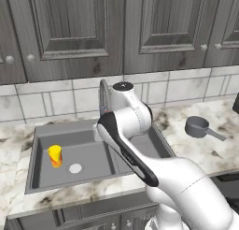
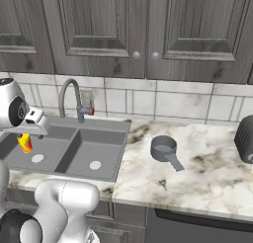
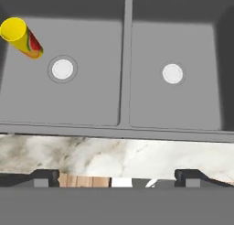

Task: Move any existing items from the left basin to the right basin for drying. Then move the measuring cup from the counter to the left basin of the sink for washing.

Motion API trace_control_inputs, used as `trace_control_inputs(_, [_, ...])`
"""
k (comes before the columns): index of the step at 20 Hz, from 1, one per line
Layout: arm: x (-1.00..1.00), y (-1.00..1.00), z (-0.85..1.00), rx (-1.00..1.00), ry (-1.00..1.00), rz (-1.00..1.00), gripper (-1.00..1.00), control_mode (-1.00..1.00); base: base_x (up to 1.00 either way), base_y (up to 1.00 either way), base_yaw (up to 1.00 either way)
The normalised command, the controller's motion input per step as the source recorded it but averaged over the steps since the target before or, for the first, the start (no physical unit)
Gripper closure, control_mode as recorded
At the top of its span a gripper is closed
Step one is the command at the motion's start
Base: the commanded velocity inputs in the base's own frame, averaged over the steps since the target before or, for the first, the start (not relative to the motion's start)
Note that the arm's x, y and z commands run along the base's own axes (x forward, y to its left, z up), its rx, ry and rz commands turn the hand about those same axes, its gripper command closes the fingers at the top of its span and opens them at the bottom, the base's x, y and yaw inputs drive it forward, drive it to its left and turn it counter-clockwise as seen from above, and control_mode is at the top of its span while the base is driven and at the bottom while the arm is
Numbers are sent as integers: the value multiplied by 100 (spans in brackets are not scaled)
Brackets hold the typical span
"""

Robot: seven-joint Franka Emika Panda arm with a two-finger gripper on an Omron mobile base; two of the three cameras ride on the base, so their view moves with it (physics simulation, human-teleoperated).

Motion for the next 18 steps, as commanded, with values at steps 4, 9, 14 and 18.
trace_control_inputs(4, [35,36,-19,0,3,0,-100,-100,0,0,0])
trace_control_inputs(9, [15,15,-16,0,2,2,-100,-100,0,0,0])
trace_control_inputs(14, [1,10,-22,0,0,3,-100,-100,0,0,0])
trace_control_inputs(18, [17,23,-26,0,0,1,-100,-100,0,0,0])
